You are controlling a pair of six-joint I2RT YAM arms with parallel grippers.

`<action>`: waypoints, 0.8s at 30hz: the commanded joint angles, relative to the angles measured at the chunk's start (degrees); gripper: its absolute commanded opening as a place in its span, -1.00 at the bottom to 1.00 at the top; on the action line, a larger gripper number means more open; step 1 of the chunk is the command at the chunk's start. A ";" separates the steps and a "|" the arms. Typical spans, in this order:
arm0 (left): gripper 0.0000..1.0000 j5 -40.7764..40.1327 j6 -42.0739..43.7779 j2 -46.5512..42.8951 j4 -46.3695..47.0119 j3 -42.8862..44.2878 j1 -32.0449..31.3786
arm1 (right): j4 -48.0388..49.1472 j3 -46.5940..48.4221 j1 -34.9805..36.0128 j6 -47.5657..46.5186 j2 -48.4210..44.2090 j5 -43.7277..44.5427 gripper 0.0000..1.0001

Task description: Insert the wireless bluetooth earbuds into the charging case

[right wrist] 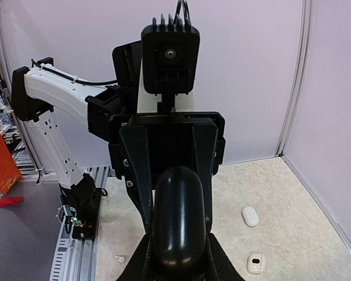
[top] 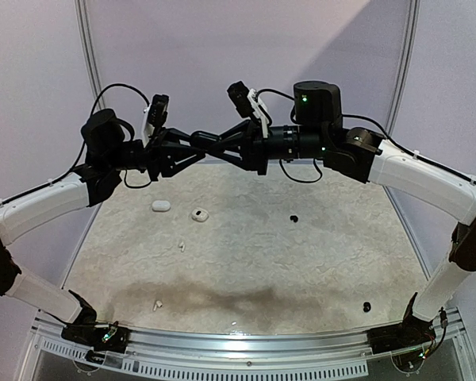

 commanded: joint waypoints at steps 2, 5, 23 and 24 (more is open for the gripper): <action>-0.48 0.76 -0.99 0.24 1.85 0.69 -0.54 | -2.08 0.80 0.08 -0.17 0.67 0.83 -1.00; -0.70 0.83 -1.04 0.37 1.98 0.72 -0.54 | -2.42 0.98 0.03 -0.26 0.90 0.88 -1.00; -1.00 -0.80 16.65 -1.46 -6.29 -0.42 -0.63 | -4.48 3.77 0.03 1.49 2.55 7.88 0.01; -1.00 -0.88 18.80 -1.63 -7.79 -0.41 -0.63 | -4.59 4.12 0.11 1.57 2.64 7.78 0.01</action>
